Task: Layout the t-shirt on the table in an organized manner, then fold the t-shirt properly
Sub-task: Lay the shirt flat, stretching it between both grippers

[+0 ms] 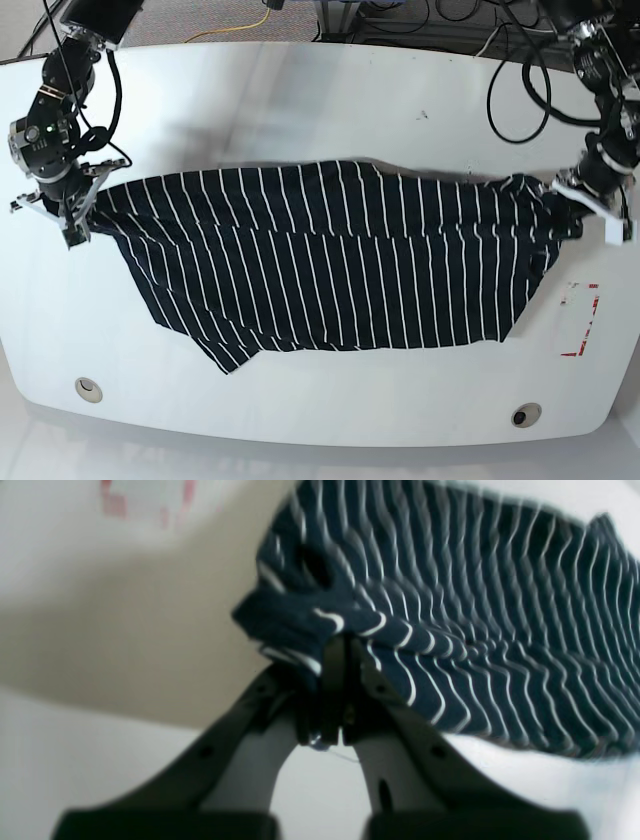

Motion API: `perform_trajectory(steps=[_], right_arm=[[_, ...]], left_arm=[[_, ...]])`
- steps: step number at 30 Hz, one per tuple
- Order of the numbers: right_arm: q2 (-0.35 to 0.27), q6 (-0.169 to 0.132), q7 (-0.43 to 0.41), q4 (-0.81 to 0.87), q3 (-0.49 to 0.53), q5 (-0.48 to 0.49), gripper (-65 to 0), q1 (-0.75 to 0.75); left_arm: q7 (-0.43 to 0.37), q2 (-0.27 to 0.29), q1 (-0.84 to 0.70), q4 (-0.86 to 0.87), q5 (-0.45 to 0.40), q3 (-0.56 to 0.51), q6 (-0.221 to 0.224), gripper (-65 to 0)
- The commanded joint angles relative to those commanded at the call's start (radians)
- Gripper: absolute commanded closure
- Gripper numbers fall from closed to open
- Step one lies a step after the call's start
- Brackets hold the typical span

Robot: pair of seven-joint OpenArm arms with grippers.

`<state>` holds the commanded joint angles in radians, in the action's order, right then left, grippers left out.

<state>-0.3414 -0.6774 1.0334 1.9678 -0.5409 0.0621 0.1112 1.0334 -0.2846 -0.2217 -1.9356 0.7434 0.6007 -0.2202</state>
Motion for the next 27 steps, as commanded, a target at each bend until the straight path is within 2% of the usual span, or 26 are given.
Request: perform_trajectory(steps=[12, 27], right_arm=[[-0.005, 0.0, 0.0, -0.002, 0.0, -0.003, 0.0, 0.112], [0.02, 0.002, -0.002, -0.006, 0.0, -0.008, 0.0, 0.126]], left_arm=[[0.0, 0.002, -0.181, 0.002, 0.012, 0.044, 0.0, 0.0], [0.0, 0.006, -0.265, 0.005, 0.014, -0.014, 0.0, 0.0]])
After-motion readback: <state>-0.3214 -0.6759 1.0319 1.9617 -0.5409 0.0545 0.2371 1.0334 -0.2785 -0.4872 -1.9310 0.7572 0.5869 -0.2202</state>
